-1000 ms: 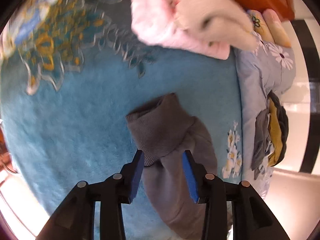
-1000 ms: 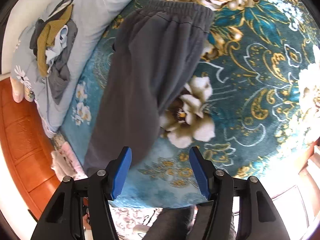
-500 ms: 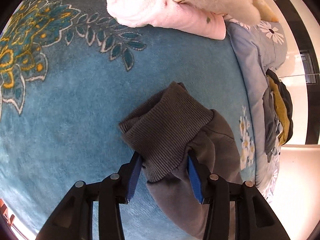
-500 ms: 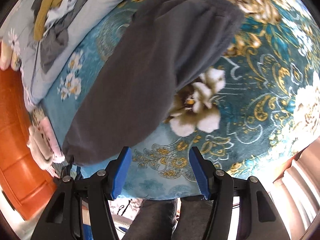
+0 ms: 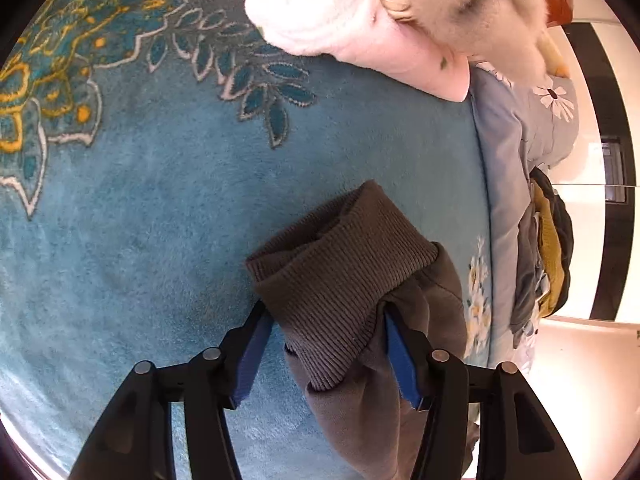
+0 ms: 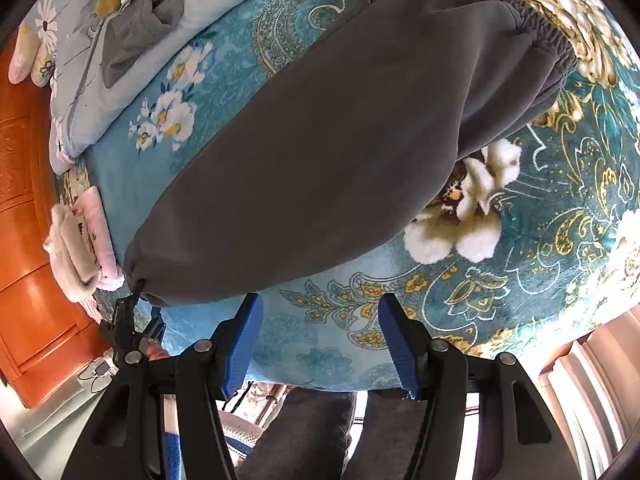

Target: Fold clothes

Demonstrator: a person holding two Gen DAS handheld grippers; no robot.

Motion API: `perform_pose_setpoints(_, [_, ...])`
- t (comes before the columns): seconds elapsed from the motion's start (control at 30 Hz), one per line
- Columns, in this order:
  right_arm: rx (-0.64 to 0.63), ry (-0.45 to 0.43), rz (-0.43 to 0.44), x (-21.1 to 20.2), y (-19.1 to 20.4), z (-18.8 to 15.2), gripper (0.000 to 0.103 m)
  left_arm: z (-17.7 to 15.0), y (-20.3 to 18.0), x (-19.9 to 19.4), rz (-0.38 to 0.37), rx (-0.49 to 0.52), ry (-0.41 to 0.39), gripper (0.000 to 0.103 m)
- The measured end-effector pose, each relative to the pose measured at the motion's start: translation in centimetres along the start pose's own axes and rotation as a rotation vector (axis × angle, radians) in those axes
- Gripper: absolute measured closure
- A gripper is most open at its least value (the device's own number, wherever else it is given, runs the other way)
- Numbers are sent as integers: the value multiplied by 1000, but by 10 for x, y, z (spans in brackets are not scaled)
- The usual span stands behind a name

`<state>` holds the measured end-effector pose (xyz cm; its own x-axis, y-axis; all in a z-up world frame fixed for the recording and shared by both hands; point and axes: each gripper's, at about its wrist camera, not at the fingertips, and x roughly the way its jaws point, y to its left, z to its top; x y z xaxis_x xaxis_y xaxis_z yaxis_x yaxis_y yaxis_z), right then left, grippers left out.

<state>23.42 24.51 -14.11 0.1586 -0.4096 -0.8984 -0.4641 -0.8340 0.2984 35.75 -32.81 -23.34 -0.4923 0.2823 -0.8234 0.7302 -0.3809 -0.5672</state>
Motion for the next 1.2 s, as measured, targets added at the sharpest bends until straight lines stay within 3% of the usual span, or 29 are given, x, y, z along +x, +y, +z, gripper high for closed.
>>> perform_pose_setpoints(0.1, [19, -1, 3, 0, 0, -2, 42, 0, -9, -1, -13, -4, -6, 66])
perform_pose_setpoints(0.27, [46, -13, 34, -2, 2, -8, 42, -4, -36, -13, 4, 67, -17, 73])
perform_pose_setpoints(0.33, [57, -22, 57, -3, 2, -12, 42, -2, -58, -21, 21, 141, -24, 74])
perform_pose_setpoints(0.43, [74, -32, 92, -5, -2, -16, 42, -13, -100, -40, 64, 347, -48, 75])
perform_pose_setpoints(0.93, [265, -88, 295, -16, -107, 4, 42, -238, -313, 17, 301, 1258, 1, 76])
perform_pose_setpoints(1.07, [320, -110, 340, -20, -142, 12, 42, -292, -328, 65, 427, 1289, 49, 76])
perform_pose_setpoints(1.2, [384, -130, 377, -21, -173, 17, 42, -327, -331, 122, 512, 1306, 156, 76])
